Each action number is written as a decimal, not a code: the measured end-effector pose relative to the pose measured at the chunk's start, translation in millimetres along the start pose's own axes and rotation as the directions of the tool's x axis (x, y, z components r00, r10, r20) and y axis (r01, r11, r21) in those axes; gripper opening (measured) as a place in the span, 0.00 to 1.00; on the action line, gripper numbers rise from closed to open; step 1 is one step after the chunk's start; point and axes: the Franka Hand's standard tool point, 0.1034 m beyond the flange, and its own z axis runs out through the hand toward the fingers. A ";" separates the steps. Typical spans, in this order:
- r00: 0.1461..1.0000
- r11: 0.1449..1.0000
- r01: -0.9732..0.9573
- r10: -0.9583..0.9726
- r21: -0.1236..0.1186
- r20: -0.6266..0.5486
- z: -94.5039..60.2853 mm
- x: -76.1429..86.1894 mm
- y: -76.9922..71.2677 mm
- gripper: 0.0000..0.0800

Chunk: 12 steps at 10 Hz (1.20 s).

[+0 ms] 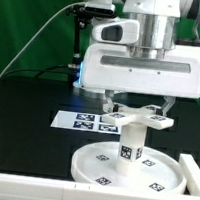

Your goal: Assemble round table

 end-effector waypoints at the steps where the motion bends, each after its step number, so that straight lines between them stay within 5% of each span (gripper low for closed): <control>1: 1.000 1.000 -0.013 0.013 0.001 -0.001 0.0 0.0 -0.2 0.81; 2: 0.999 0.999 -0.035 0.035 0.001 -0.001 0.0 0.1 0.0 0.67; 3: 0.997 0.997 -0.077 0.077 0.000 -0.003 -0.5 0.8 2.5 0.67; 4: 0.987 0.987 -0.159 0.159 0.000 -0.002 -0.1 0.7 2.3 0.56; 6: 0.943 0.943 -0.332 0.332 -0.001 -0.001 0.5 0.6 3.0 0.56; 9: 0.652 0.652 -0.758 0.758 0.026 0.019 1.4 1.3 2.4 0.56; 12: 0.334 0.333 -0.942 0.942 0.042 0.032 -0.2 5.1 0.4 0.56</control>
Offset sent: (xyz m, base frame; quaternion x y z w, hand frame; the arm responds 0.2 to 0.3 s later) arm 0.0000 0.0000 0.0000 0.0000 0.0000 0.1296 0.9916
